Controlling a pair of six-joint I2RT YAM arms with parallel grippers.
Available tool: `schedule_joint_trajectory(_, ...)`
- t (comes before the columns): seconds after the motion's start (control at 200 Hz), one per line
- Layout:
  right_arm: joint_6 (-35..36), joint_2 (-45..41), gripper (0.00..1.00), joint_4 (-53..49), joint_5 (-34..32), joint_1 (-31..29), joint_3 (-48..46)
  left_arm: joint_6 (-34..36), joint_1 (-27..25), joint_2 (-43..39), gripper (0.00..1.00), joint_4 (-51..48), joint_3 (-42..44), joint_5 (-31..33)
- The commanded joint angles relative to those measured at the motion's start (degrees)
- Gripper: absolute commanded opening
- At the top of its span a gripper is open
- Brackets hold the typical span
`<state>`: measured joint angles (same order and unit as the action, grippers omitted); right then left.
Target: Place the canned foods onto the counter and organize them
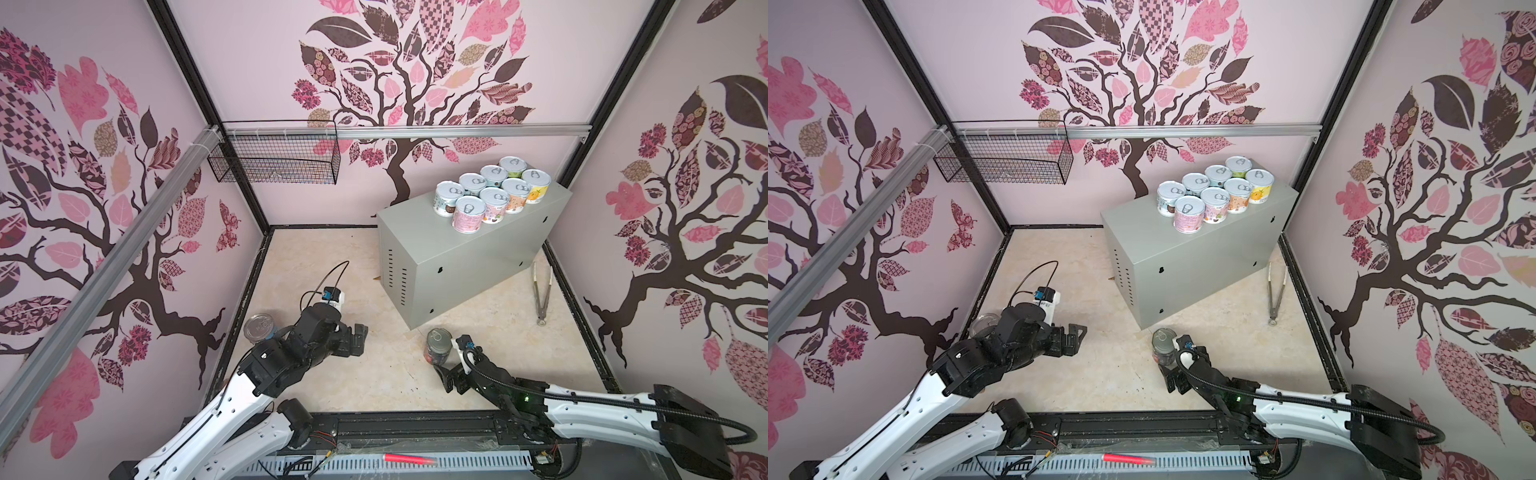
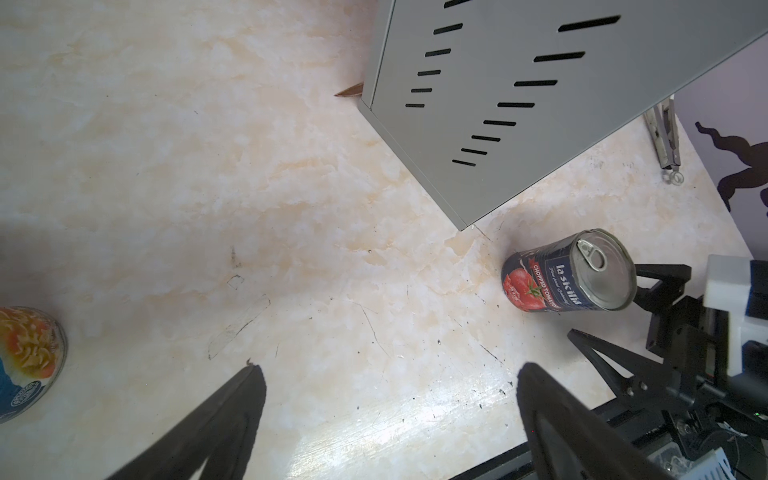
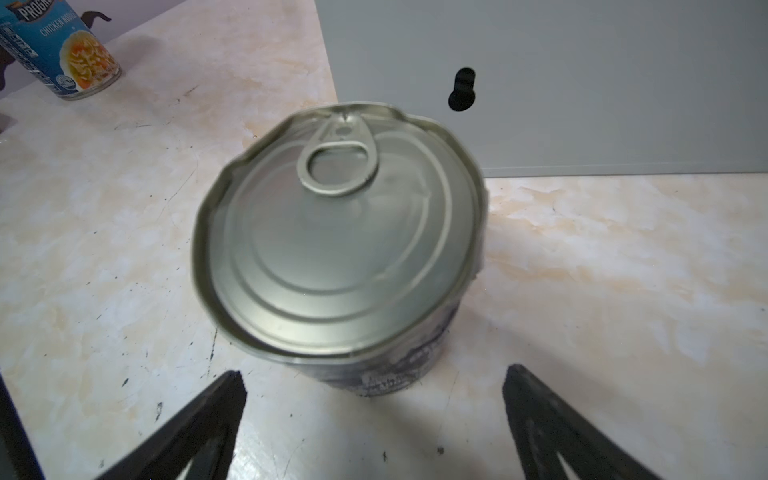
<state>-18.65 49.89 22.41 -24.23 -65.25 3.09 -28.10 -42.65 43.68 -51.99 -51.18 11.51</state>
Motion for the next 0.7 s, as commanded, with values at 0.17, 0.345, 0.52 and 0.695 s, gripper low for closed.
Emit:
schedule_joint_trajectory(0.17,6.1,13.1,1.00,28.6,-2.5,-0.4,-2.0,-0.4,0.2,0.2,0.98,-0.4,1.1,1.5)
schedule_joint_trajectory(0.345,6.9,24.5,1.00,38.2,-2.5,-0.4,-0.3,-0.6,0.1,-0.3,0.98,-0.5,1.2,2.1)
schedule_joint_trajectory(0.52,5.9,33.6,1.00,45.6,-4.5,-0.3,1.1,-0.5,0.2,1.2,0.98,0.0,1.2,1.6)
schedule_joint_trajectory(0.695,7.2,40.7,1.00,53.7,-6.3,0.6,1.5,-0.1,1.6,4.2,0.98,0.3,0.9,0.5)
